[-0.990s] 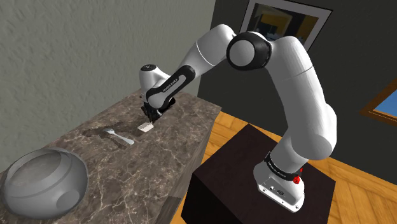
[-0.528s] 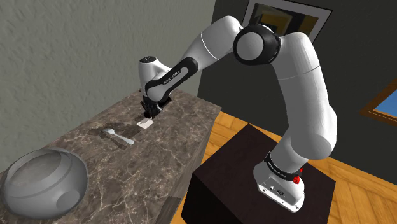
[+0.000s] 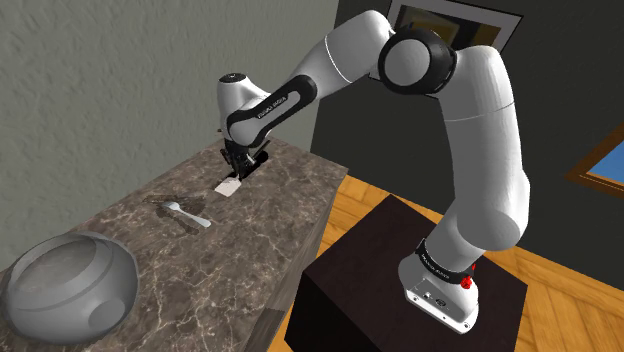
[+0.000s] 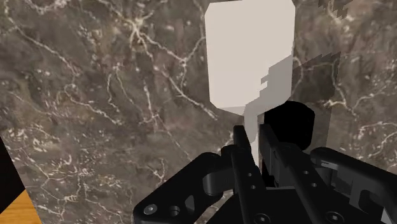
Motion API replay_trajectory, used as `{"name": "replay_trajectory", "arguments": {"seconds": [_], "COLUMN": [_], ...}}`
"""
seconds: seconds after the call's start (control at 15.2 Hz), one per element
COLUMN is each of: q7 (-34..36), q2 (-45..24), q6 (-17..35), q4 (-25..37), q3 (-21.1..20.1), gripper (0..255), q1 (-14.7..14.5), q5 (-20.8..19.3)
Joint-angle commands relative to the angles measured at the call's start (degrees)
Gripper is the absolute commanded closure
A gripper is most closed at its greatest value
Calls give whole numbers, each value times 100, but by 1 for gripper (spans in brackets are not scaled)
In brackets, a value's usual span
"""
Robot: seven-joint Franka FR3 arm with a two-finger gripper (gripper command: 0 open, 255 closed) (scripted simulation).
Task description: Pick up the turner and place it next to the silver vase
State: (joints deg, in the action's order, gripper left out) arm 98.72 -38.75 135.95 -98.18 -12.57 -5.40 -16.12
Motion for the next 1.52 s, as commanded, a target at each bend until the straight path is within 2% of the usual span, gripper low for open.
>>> {"name": "replay_trajectory", "arguments": {"seconds": [0.0,1.45], "q7": [-7,-277], "q2": [119,1106], "q6": [-100,-1299], "q4": [-21,217], "q3": [-29,-257], "gripper": [255,255], "q1": [5,145], "q5": [31,380]}}
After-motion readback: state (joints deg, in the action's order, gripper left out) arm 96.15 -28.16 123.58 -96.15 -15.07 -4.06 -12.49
